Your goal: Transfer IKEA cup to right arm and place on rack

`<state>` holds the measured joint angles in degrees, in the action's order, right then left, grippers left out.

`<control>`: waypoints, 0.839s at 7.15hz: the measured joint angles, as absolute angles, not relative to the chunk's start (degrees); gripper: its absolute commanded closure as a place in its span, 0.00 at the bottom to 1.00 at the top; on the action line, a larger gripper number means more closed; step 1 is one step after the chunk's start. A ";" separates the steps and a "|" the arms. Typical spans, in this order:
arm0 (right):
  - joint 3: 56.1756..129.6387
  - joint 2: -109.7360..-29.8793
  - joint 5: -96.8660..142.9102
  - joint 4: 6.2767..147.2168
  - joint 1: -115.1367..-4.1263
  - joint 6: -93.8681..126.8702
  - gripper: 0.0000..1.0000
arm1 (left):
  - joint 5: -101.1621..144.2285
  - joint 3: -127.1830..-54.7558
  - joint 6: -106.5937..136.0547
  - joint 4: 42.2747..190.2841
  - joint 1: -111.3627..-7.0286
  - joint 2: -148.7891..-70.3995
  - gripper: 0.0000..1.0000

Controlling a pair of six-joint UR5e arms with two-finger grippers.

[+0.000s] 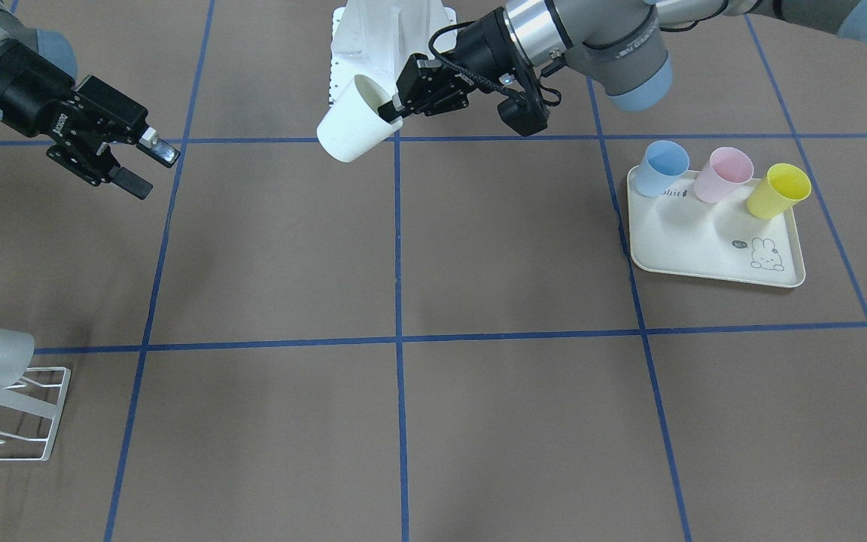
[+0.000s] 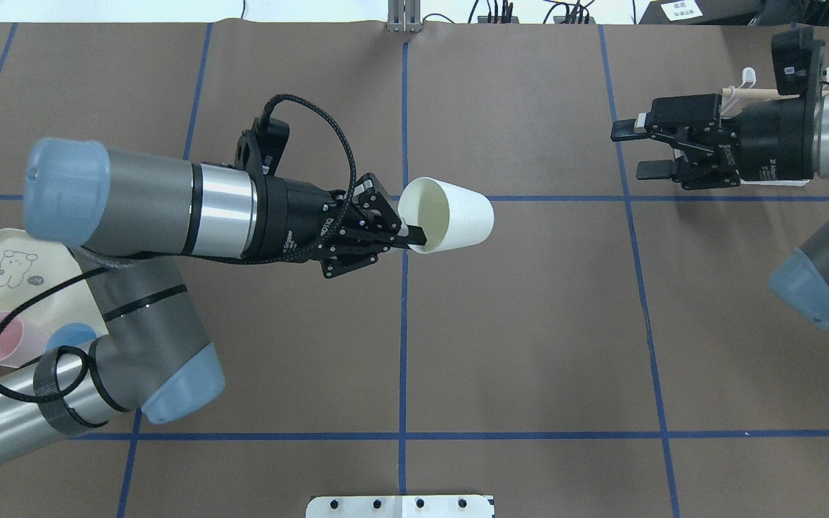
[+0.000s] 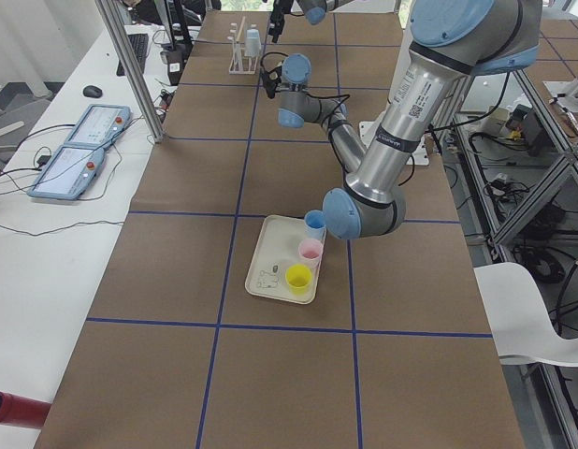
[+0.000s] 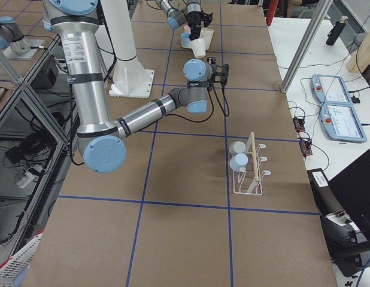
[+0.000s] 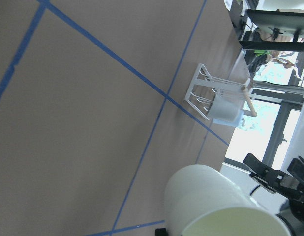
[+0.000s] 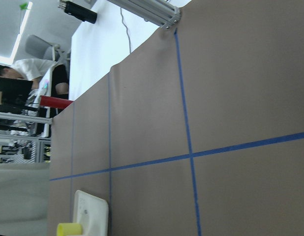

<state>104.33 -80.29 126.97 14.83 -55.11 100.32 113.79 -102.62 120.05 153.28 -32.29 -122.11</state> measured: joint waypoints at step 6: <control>100.52 -78.67 108.97 -18.14 -36.21 110.48 0.00 | 106.15 -91.43 131.95 187.22 -26.40 -121.94 1.00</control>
